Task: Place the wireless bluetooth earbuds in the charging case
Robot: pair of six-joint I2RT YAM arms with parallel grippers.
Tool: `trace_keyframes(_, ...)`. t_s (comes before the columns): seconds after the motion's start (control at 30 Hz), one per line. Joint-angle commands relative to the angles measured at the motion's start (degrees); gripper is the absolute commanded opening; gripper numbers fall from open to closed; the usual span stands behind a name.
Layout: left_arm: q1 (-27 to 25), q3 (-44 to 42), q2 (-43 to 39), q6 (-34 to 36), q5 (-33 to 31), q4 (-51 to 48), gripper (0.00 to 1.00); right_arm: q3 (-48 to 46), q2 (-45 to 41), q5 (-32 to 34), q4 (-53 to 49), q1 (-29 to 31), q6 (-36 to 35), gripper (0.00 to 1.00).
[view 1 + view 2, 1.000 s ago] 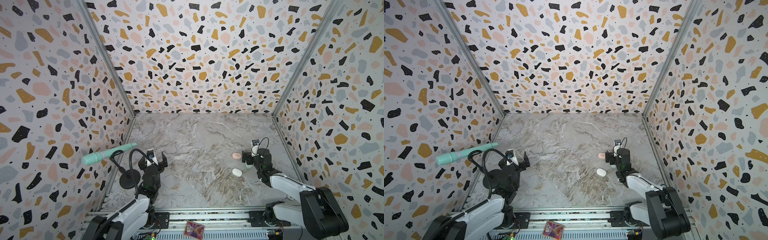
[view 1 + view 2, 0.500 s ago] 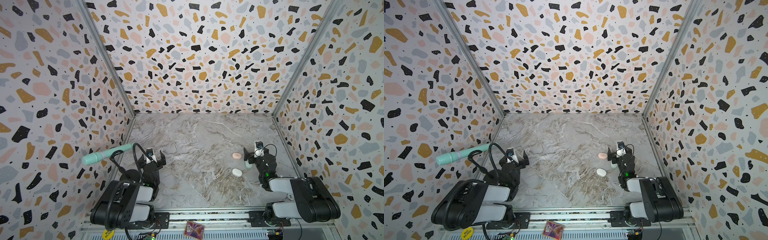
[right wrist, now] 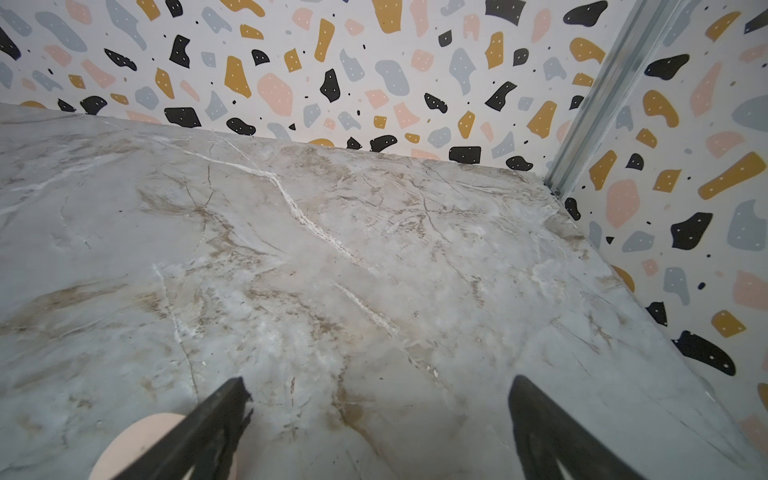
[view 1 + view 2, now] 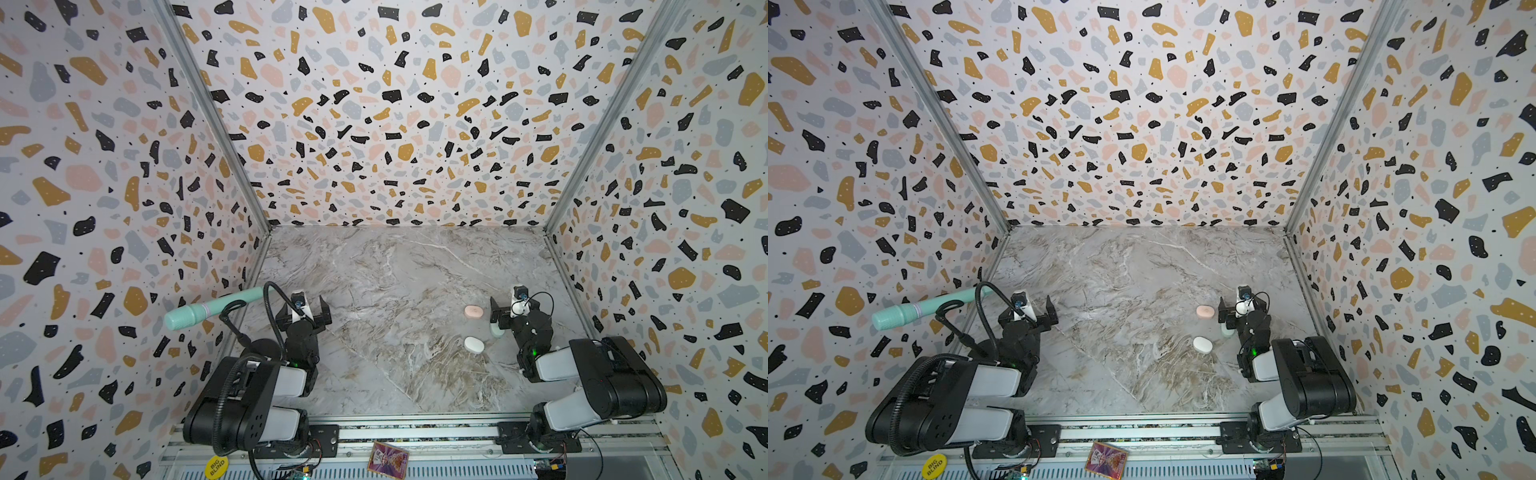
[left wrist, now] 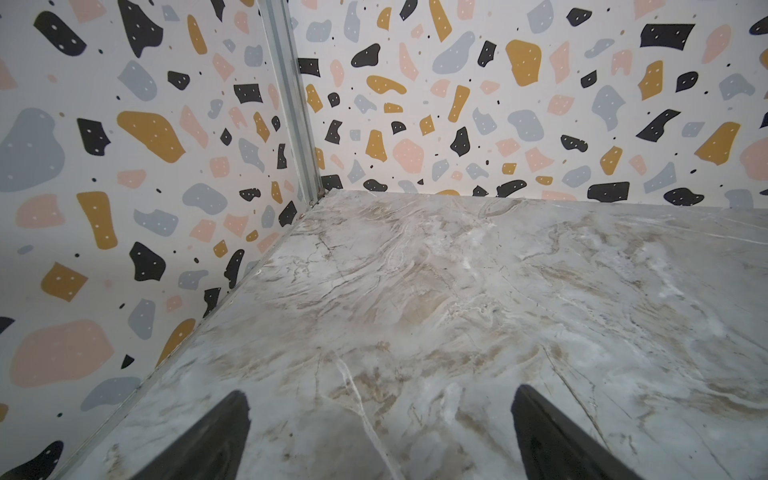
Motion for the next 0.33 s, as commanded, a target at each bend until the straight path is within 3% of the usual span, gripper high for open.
trace_keyframes(0.0,0.6,1.5,0.4,-0.4,0.4,0.6,1.00,1.0,-0.6,0.5,1.8,0.1,0.6,0.99)
trace_keyframes(0.3,1.1,3.3,1.0,-0.1,2.1,-2.2,1.00,1.2,-0.5,0.6,1.5,0.1,0.8,0.99)
